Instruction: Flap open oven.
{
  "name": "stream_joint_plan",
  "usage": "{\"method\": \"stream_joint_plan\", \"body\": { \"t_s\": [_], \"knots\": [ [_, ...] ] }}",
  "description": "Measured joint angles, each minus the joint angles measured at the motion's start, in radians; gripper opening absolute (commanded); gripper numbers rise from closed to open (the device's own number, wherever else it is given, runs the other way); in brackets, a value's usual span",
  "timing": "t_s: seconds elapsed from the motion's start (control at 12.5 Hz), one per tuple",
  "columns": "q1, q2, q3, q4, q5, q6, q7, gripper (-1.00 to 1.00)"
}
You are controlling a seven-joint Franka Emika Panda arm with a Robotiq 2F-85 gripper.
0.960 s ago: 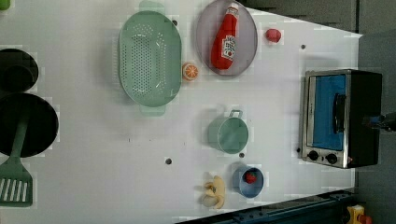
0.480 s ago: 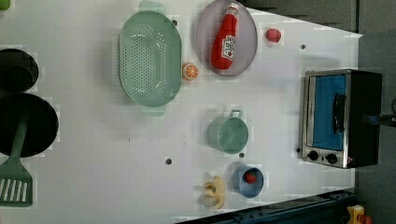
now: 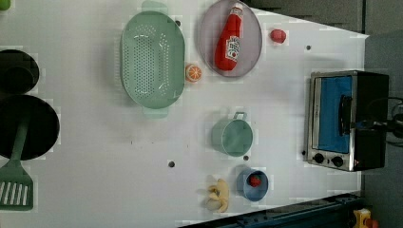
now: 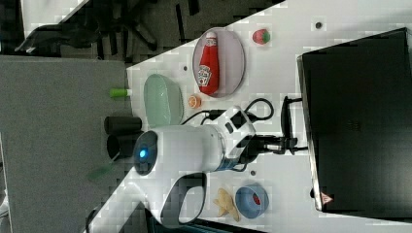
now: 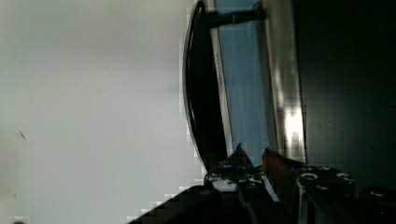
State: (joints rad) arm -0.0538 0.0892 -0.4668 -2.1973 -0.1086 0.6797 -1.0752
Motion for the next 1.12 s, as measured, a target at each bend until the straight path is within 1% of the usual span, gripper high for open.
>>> {"method": "stream_joint_plan", "body": {
  "t_s": [0.4, 0.72, 0.96, 1.04, 1.12],
  "knots": [
    [-0.002, 0.086, 0.007, 0.004, 0.016, 0.073, -0.012, -0.65],
    [-0.002, 0.092, 0.006, 0.002, 0.020, 0.091, -0.019, -0.65],
    [-0.002, 0.094, 0.031, 0.000, -0.056, 0.106, -0.016, -0.65],
    [0.008, 0.095, 0.037, -0.004, -0.071, 0.105, -0.002, -0.65],
    [0.015, 0.095, 0.049, -0.004, -0.116, 0.099, 0.021, -0.65]
  ]
}}
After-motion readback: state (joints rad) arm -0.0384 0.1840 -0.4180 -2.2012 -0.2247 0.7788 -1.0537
